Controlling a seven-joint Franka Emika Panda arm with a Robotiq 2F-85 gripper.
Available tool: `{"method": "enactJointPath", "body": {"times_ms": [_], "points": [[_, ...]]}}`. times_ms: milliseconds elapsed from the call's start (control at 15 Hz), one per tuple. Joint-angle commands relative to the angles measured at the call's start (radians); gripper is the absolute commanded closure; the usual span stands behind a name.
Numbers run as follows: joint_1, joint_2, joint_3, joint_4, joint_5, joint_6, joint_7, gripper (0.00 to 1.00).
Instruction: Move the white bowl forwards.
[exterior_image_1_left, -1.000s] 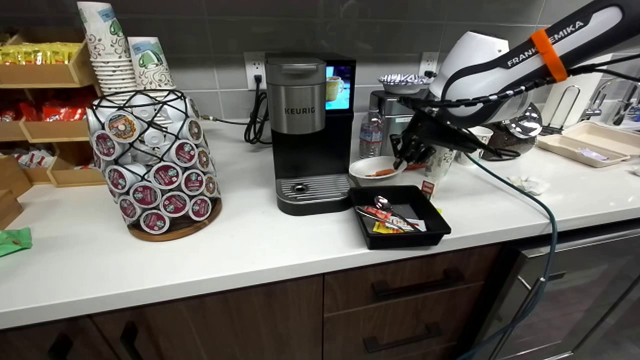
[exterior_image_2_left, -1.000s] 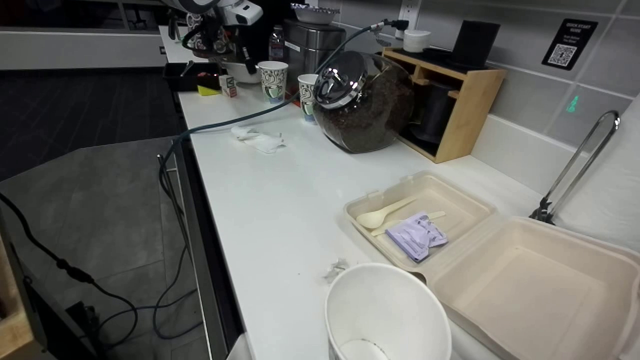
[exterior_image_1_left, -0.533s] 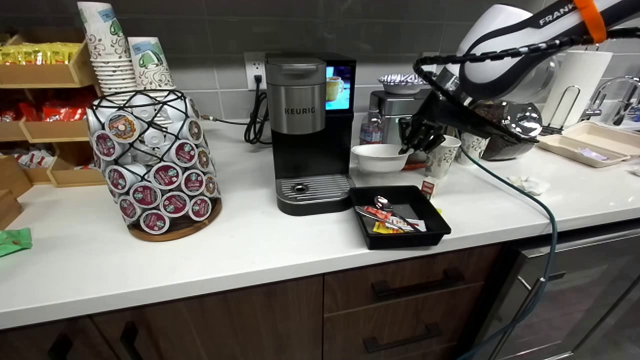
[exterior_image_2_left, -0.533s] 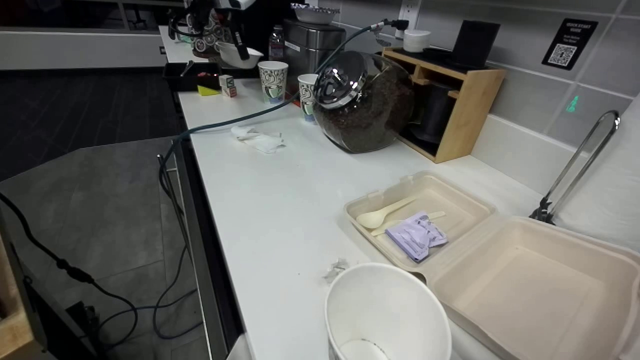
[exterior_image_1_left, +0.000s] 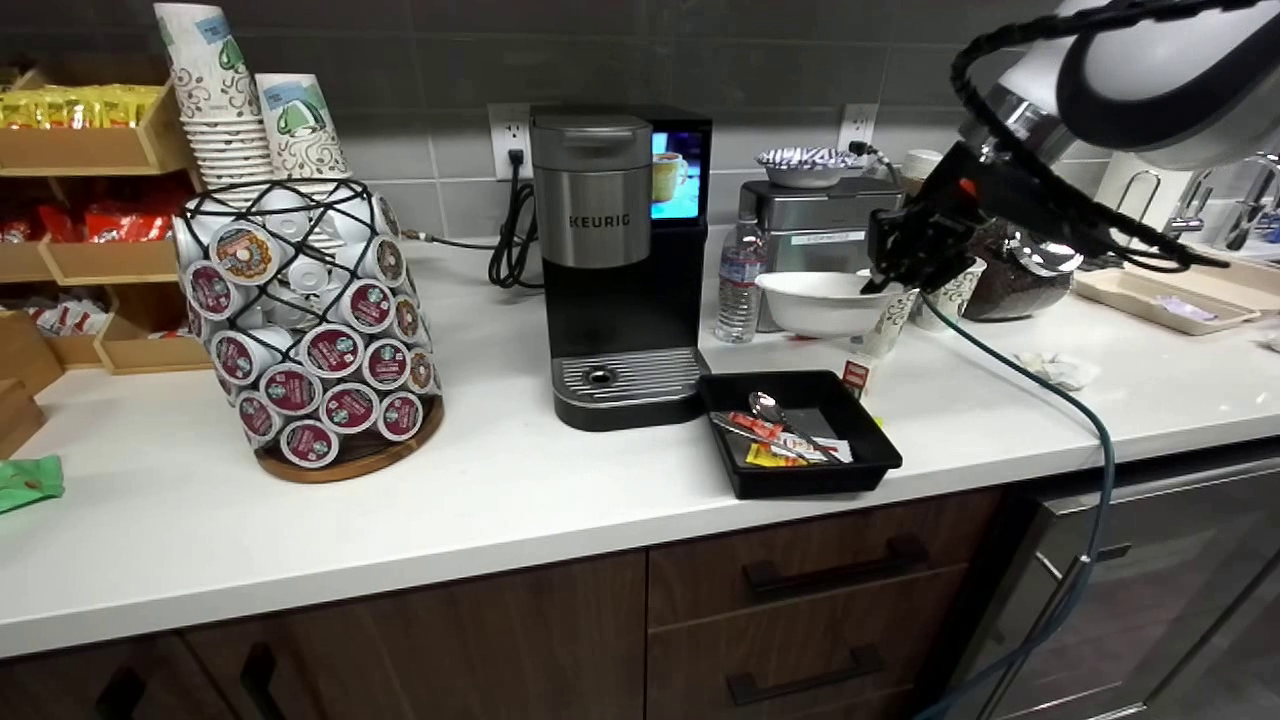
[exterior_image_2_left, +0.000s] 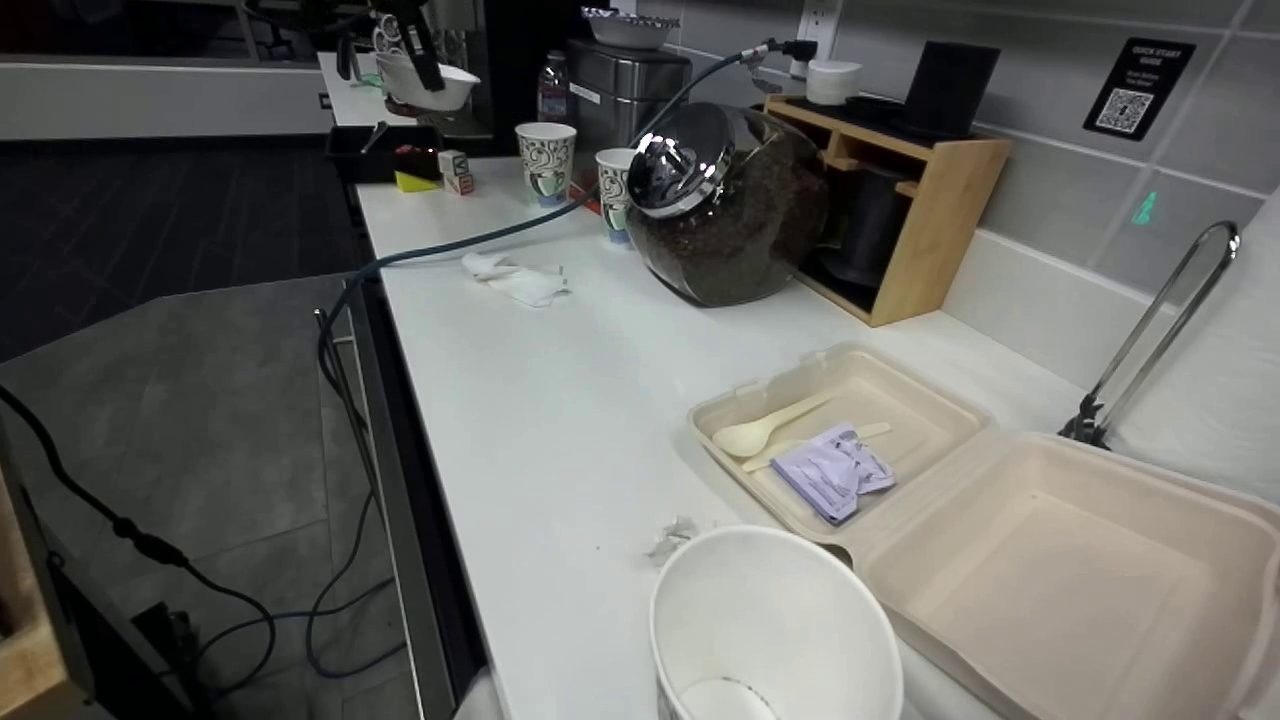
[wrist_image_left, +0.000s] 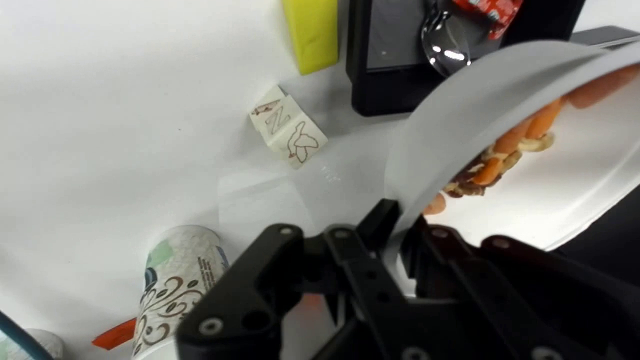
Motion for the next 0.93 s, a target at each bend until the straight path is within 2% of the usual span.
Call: {"method": "enactJointPath", "body": {"times_ms": [0,200,267,333,400,533,600,733,867], "points": [[0.006,-0.211,0.014,-0.252,0.070,0.179,0.085,0.98],[-0.008,-0.316,0.023,-0.429,0.031,0.334,0.248,0.98],[-0.031,-0.344,0.038,-0.491,0.007,0.386,0.311,0.98],[-0.083,-0.364,0.067,-0.555,-0.045,0.432,0.388,0.98],[-0.155,-0.381,0.109,-0.620,-0.088,0.482,0.442,0.98],[-0.303,-0.409,0.210,-0.709,-0.086,0.544,0.499,0.98],[-0.385,-0.328,0.237,-0.610,-0.055,0.513,0.460,0.98],[-0.539,-0.365,0.338,-0.643,-0.027,0.490,0.476,0.98],[-0.705,-0.378,0.497,-0.632,-0.034,0.455,0.514,0.98]]}}
